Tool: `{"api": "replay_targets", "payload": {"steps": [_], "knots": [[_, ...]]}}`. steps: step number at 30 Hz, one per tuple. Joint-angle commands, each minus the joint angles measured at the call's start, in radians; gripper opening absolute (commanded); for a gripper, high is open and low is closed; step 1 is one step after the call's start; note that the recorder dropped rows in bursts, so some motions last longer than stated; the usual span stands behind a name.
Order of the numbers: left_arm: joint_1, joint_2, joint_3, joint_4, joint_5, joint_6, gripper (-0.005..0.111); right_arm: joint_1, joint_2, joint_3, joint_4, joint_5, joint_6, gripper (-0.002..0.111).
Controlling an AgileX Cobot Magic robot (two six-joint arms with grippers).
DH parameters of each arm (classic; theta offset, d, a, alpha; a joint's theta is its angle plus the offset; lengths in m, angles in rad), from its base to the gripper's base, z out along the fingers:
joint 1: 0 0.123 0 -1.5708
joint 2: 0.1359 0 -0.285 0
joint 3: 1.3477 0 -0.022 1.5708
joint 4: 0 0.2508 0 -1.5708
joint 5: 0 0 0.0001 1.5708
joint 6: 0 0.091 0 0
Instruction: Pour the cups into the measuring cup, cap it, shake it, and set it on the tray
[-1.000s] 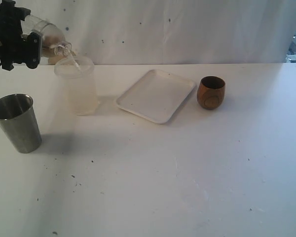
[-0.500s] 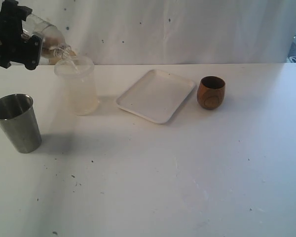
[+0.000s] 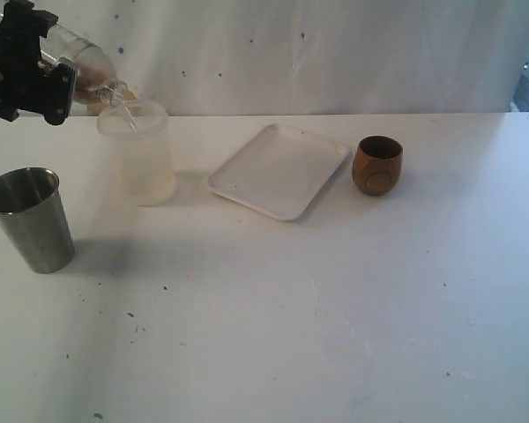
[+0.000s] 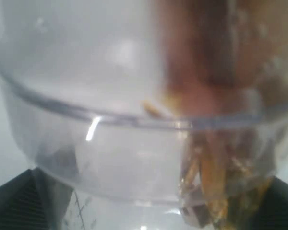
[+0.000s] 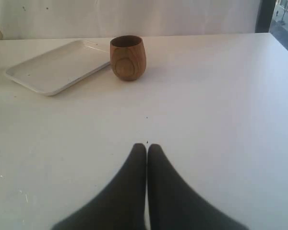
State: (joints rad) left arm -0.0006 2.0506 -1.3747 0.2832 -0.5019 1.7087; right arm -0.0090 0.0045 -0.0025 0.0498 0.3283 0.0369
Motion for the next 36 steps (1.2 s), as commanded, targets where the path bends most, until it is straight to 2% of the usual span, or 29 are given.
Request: {"api": "replay_targets", "payload": {"steps": [1,18,36], "knots": [[-0.001,-0.029,-0.012,-0.014,-0.072,-0.008,0.0,-0.004,-0.004,0.002,0.002,-0.012,0.002,0.0],[-0.001,-0.038,-0.012,-0.014,-0.072,0.072,0.0,-0.004,-0.004,0.002,0.002,-0.012,0.002,0.0],[-0.001,-0.096,-0.034,-0.014,-0.066,0.072,0.0,-0.004,-0.004,0.002,0.002,-0.012,0.002,0.0]]}}
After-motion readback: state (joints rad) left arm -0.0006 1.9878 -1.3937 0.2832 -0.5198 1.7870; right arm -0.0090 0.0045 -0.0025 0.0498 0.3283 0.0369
